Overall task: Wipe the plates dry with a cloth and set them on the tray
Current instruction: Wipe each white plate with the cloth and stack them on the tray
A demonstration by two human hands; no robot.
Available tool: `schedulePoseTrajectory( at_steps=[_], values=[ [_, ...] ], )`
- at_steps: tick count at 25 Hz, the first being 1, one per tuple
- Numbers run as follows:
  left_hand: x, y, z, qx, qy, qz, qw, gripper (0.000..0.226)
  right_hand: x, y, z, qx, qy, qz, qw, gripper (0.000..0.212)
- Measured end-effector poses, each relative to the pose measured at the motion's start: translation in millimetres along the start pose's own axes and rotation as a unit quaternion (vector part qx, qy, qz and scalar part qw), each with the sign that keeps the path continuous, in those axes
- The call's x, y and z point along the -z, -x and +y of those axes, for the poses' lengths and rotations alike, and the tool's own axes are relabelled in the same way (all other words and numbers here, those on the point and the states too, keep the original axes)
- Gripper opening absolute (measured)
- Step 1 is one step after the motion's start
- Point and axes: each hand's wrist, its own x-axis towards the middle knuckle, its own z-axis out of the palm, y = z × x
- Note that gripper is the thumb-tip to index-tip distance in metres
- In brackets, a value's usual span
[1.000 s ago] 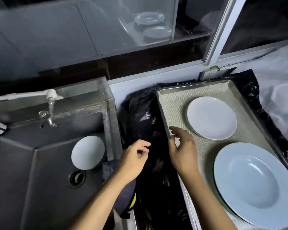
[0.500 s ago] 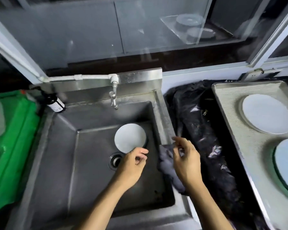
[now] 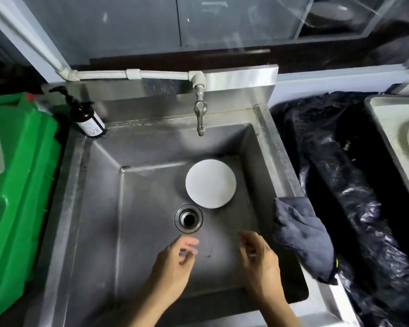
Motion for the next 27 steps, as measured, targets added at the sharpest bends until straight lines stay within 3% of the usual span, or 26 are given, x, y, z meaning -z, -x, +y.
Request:
schedulePoseTrajectory(
  at_steps=[8, 11, 16, 22, 27],
  values=[
    [-34.8, -123.6, -37.1, -0.001, 0.016, 0.047, 0.999, 0.034, -74.8, -121.2, 50.0, -0.018, 0.014, -0.025, 0.999, 0.029],
    [-44.4, -175.2, -49.0, -0.001, -0.026, 0.076, 0.997, 0.031, -98.8, -169.2, 64.0, -0.041, -0.02, -0.014, 0.999, 0.03],
    [-54.0, -239.7, -58.1, 0.035, -0.081, 0.082, 0.993, 0.05, -128.7, -216.5, 81.1, -0.107, -0.056, 0.025, 0.992, 0.034],
    [-55.1, -267.8, -61.5, 0.057, -0.072, 0.068, 0.993, 0.027, -143.6, -233.6, 94.0, -0.124, -0.045, 0.034, 0.991, 0.042],
    [-57.0, -273.1, -64.0, 0.088, -0.029, 0.091, 0.992, 0.027, -147.0, -245.9, 98.6, -0.21, -0.125, 0.045, 0.969, 0.041]
  ],
)
